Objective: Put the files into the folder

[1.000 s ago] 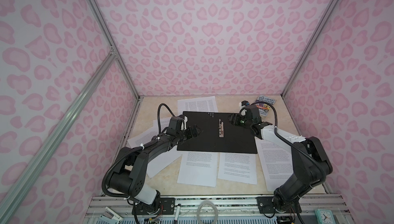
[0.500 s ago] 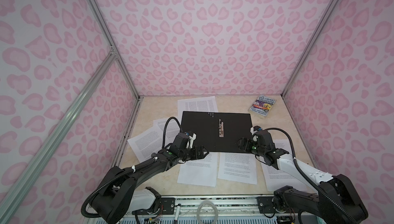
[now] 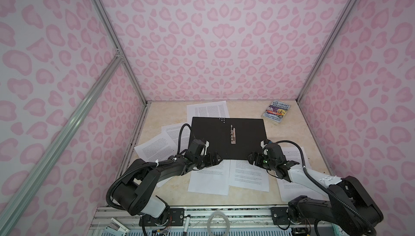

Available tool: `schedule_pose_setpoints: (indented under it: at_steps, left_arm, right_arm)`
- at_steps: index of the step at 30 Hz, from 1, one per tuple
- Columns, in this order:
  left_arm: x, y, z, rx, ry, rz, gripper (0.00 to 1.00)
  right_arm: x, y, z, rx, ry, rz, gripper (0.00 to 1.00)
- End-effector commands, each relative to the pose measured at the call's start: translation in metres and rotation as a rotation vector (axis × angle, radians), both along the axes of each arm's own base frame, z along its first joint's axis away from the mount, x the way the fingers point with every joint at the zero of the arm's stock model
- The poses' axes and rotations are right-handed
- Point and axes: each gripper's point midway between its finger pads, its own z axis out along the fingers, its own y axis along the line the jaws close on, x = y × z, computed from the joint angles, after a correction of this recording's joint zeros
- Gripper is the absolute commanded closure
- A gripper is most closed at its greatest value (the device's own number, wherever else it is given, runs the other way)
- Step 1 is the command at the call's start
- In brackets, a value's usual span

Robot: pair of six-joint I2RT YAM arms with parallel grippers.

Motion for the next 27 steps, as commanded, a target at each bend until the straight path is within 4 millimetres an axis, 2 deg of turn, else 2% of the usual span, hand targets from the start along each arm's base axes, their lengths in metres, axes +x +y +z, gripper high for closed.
schedule_pose_setpoints:
  at_steps: [1, 3, 6, 7, 9, 10, 12, 14, 18, 21, 24, 27]
  left_arm:
    - [0.011, 0.018, -0.024, 0.081, 0.053, 0.100, 0.03]
    - [0.020, 0.021, -0.030, 0.087, 0.069, 0.116, 0.03]
    - [0.032, 0.012, -0.025, 0.074, 0.053, 0.083, 0.02]
    - [0.035, 0.007, -0.018, 0.064, 0.046, 0.064, 0.02]
    - [0.037, -0.005, 0.007, 0.005, 0.006, 0.022, 0.01]
    - [0.037, -0.004, 0.019, 0.001, -0.022, 0.023, 0.01]
    - [0.032, 0.012, 0.041, 0.034, -0.084, 0.056, 0.01]
    - [0.019, 0.034, 0.052, 0.081, -0.118, 0.097, 0.02]
    - [-0.016, 0.090, 0.043, 0.177, -0.093, 0.197, 0.02]
    - [-0.041, 0.117, 0.021, 0.203, -0.023, 0.255, 0.02]
    - [-0.057, 0.130, 0.006, 0.218, 0.022, 0.291, 0.02]
    - [-0.065, 0.128, -0.003, 0.181, 0.049, 0.290, 0.02]
  right_arm:
    - [0.007, 0.004, -0.011, 0.003, 0.053, 0.004, 0.11]
    - [0.017, 0.006, -0.013, -0.006, 0.066, -0.005, 0.12]
    - [0.033, 0.009, -0.010, -0.010, 0.055, -0.008, 0.13]
    - [0.039, 0.008, -0.007, -0.019, 0.049, -0.014, 0.13]
    - [0.048, 0.010, 0.001, -0.022, 0.030, -0.006, 0.13]
    - [0.051, 0.012, 0.006, -0.027, 0.016, 0.001, 0.14]
    - [0.051, 0.016, 0.015, -0.049, -0.015, 0.024, 0.14]
    - [0.046, 0.021, 0.018, -0.063, -0.034, 0.060, 0.14]
    - [0.027, 0.045, 0.028, -0.066, -0.095, 0.193, 0.14]
    - [0.012, 0.076, 0.037, -0.054, -0.136, 0.321, 0.13]
    - [-0.004, 0.108, 0.040, 0.016, -0.142, 0.427, 0.13]
    - [-0.013, 0.124, 0.034, 0.021, -0.129, 0.485, 0.14]
